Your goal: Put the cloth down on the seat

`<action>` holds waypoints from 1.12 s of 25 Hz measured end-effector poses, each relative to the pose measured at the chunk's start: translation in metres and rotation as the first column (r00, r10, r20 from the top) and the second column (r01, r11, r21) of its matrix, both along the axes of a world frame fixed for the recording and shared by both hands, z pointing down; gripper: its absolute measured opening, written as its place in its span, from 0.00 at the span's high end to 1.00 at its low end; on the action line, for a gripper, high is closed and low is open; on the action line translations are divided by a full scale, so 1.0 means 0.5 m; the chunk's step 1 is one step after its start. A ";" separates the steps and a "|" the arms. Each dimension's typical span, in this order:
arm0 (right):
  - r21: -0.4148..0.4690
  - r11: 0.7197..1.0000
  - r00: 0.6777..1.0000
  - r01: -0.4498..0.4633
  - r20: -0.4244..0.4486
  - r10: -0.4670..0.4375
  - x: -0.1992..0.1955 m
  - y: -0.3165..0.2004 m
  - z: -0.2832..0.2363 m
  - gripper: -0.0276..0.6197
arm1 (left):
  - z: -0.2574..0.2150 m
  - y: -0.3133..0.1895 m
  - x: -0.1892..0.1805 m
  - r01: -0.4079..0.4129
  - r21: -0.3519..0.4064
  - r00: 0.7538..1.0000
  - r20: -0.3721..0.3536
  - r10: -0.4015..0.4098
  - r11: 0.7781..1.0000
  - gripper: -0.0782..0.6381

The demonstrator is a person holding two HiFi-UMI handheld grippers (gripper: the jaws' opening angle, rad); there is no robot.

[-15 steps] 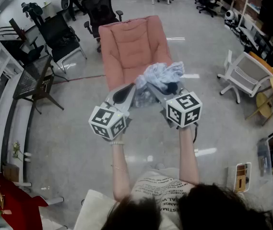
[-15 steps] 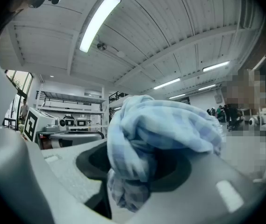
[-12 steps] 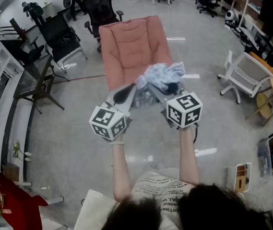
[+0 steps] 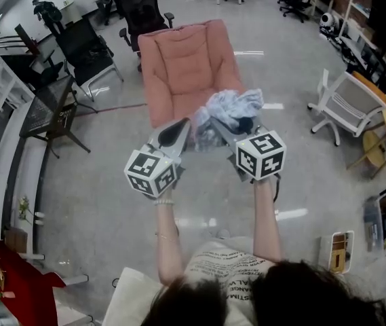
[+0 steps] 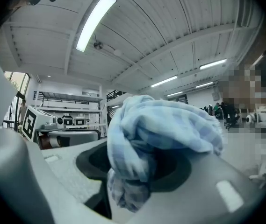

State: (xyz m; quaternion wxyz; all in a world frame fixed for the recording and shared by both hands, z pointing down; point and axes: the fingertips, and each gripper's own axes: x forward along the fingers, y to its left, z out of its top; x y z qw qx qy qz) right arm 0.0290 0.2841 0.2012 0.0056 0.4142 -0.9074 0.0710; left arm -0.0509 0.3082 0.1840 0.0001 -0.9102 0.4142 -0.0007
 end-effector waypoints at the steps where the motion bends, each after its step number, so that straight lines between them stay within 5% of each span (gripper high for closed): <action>1: -0.002 1.000 1.000 0.000 0.001 0.000 0.008 0.002 0.002 0.62 | 0.003 0.003 0.006 0.005 -0.002 1.000 0.000 -0.005 1.000 0.89; 15: -0.055 0.998 1.000 0.011 -0.002 -0.011 0.036 -0.027 0.051 0.62 | 0.059 -0.016 0.008 0.071 -0.061 0.997 -0.006 -0.071 0.996 0.89; 28: -0.114 0.993 1.000 -0.016 -0.020 0.013 0.034 -0.174 0.113 0.62 | 0.120 -0.168 -0.002 0.055 -0.120 0.998 -0.003 -0.056 0.991 0.89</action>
